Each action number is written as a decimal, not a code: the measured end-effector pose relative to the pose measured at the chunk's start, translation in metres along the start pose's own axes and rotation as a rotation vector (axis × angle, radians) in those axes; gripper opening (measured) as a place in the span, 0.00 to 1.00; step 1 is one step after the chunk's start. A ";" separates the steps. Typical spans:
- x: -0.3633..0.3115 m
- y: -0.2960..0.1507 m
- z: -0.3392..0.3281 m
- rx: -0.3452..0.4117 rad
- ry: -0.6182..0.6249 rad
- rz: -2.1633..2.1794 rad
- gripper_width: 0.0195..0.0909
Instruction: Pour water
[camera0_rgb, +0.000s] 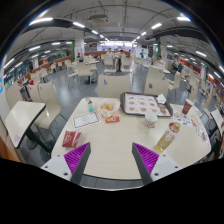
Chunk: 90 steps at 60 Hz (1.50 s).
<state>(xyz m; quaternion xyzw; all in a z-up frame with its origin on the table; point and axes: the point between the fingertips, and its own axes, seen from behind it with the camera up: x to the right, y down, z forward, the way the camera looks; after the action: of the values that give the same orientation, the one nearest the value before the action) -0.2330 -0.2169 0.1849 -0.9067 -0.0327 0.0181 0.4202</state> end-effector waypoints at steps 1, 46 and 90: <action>0.000 0.000 0.000 0.000 -0.001 0.001 0.91; 0.237 0.062 0.094 0.155 0.011 0.075 0.91; 0.265 0.022 0.175 0.283 0.032 -0.042 0.25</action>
<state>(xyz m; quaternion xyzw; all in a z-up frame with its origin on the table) 0.0220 -0.0783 0.0538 -0.8376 -0.0422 -0.0009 0.5446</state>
